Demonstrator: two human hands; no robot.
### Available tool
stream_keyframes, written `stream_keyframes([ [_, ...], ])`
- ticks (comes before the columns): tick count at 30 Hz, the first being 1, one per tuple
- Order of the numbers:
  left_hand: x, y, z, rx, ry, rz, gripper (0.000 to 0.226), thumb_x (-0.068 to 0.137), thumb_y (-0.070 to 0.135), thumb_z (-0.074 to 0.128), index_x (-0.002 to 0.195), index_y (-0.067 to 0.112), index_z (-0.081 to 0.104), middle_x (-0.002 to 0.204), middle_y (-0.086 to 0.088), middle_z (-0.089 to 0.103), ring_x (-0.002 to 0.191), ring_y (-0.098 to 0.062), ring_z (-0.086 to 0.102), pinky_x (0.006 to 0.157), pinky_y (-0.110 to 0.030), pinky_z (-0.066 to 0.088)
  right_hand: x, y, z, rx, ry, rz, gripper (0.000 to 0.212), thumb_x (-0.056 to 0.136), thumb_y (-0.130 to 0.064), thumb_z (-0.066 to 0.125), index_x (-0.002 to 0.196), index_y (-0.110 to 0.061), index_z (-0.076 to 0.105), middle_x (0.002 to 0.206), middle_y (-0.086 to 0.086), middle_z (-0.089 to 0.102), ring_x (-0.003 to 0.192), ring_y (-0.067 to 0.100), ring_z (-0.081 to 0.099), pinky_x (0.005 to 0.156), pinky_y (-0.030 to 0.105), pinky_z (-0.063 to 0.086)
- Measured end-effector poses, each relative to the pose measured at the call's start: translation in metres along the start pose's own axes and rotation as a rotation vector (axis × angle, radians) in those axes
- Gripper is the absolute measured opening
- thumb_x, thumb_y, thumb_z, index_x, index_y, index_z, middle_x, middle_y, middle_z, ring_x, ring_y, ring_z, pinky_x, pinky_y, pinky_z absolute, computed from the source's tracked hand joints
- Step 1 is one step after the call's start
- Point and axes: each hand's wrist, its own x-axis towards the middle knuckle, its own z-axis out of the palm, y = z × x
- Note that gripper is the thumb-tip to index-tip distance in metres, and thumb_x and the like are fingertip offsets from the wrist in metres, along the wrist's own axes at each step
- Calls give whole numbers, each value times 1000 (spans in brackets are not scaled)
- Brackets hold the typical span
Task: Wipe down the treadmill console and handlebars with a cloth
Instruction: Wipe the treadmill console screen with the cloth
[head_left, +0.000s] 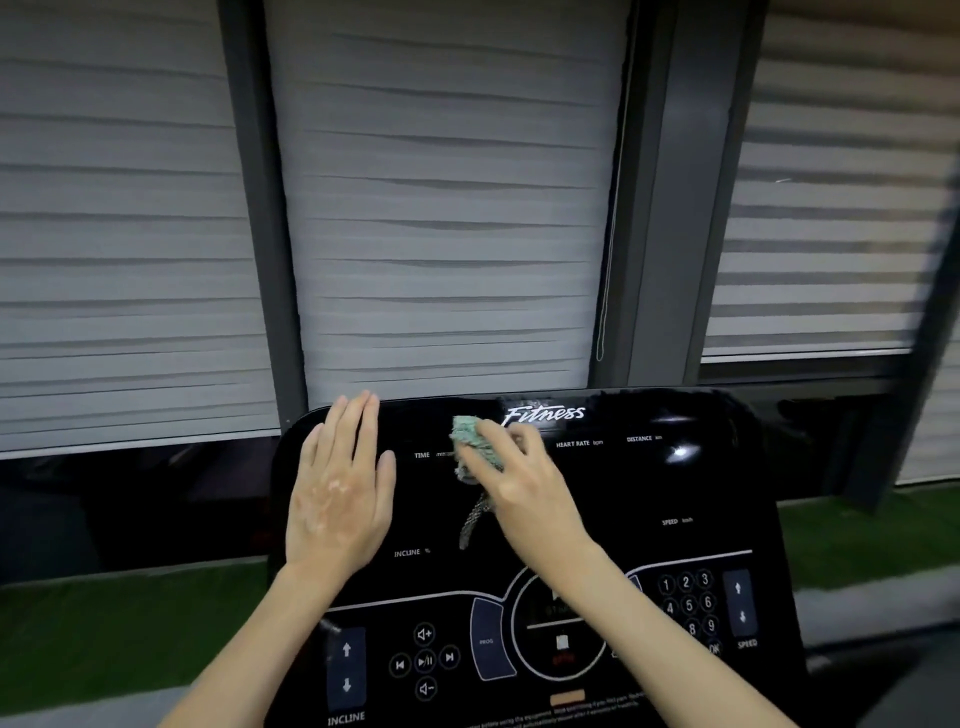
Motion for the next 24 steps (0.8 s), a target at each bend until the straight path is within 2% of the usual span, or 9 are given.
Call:
stream_keyframes([
  [3,0,1,1,6,1,-8,55,99,26,34,147,-1,35,150,-17,40,142,-32,33,115,-45,30,-30,52,-13,-50,35,69,44,75,2,54,115,-7,67,125,6,44,94,29,43,73,37,54],
  [5,0,2,1,7,-2,-12,56,99,26,33,147,-1,35,149,-17,41,142,-32,33,114,-45,30,-49,83,-25,-83,12,156,58,60,16,69,115,-5,67,124,10,48,93,32,45,70,39,54],
  [7,0,2,1,11,-3,-18,56,99,27,33,147,-2,35,149,-17,41,142,-33,33,114,-46,30,-59,102,-32,-102,-23,252,64,55,23,72,113,-3,68,121,15,54,91,34,47,64,39,55],
  [10,0,4,0,10,2,-25,56,98,26,33,146,-2,35,149,-18,41,142,-33,33,114,-47,31,-54,96,-31,-107,1,330,55,58,24,69,107,-1,69,117,16,57,89,34,48,55,36,53],
  [13,0,3,1,5,-1,-29,56,98,26,34,147,-2,35,149,-18,40,142,-33,32,115,-47,30,-37,66,-24,-49,48,251,36,76,8,53,106,-4,68,118,13,59,90,31,48,58,35,54],
  [15,0,2,2,2,0,-27,57,98,28,33,146,-2,36,149,-18,41,142,-33,32,116,-46,29,-24,46,-17,11,25,161,40,80,-4,39,108,-7,67,120,9,57,92,29,47,59,35,54],
  [19,2,-1,3,-8,-2,-16,59,98,31,32,146,-3,37,148,-19,41,141,-34,33,116,-47,28,-14,39,-9,49,-5,79,40,75,8,49,106,-8,67,120,7,57,90,28,48,55,32,53],
  [21,1,-1,3,-16,3,-14,59,97,31,32,145,-3,37,148,-19,41,141,-35,33,116,-48,27,-25,58,-15,30,21,74,42,77,4,43,108,-9,68,120,8,59,92,28,48,59,32,54],
  [24,1,0,2,-25,21,-17,59,97,31,33,144,-3,38,147,-20,42,141,-36,33,116,-47,26,-52,106,-28,-23,64,113,55,64,14,63,114,-7,67,120,13,58,95,31,48,72,36,56],
])
